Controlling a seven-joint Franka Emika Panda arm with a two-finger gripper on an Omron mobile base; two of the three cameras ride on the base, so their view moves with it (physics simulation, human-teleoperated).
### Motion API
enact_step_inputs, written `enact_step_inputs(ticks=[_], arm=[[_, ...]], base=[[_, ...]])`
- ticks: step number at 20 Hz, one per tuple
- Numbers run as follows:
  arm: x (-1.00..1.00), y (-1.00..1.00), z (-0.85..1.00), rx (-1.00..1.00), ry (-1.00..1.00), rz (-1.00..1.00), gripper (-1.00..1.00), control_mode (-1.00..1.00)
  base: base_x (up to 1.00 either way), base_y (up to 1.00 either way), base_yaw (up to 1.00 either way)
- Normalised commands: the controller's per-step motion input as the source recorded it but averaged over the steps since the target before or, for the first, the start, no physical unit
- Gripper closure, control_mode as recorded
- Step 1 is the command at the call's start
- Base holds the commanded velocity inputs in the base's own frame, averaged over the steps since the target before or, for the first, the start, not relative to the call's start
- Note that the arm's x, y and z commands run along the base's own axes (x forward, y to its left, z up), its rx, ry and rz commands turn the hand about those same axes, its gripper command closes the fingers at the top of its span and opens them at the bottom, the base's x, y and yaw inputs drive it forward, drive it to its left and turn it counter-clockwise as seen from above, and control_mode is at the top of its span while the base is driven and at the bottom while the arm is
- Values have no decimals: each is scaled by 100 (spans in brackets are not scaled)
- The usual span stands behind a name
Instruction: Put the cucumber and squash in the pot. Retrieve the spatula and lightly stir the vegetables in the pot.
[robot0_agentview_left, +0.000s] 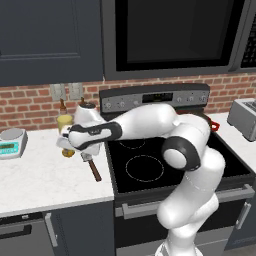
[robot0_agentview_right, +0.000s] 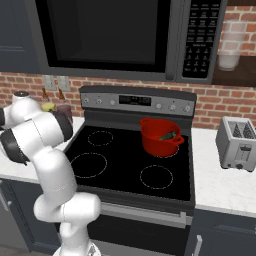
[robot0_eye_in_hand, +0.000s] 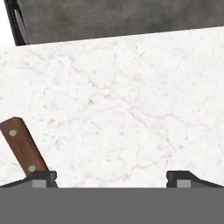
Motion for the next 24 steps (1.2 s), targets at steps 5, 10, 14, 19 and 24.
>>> enact_step_inputs(ticks=[5,10,14,19,24], arm=[[46,15,-12,-3,0,0,-100,-100],[42,1,-27,0,0,0,-100,-100],[33,10,-39,0,0,0,-100,-100],[25,12,-36,-1,-1,0,-100,-100],[30,20,-15,-1,-5,0,-100,-100]], base=[[0,0,0],[0,0,0],[0,0,0],[0,0,0],[0,0,0]])
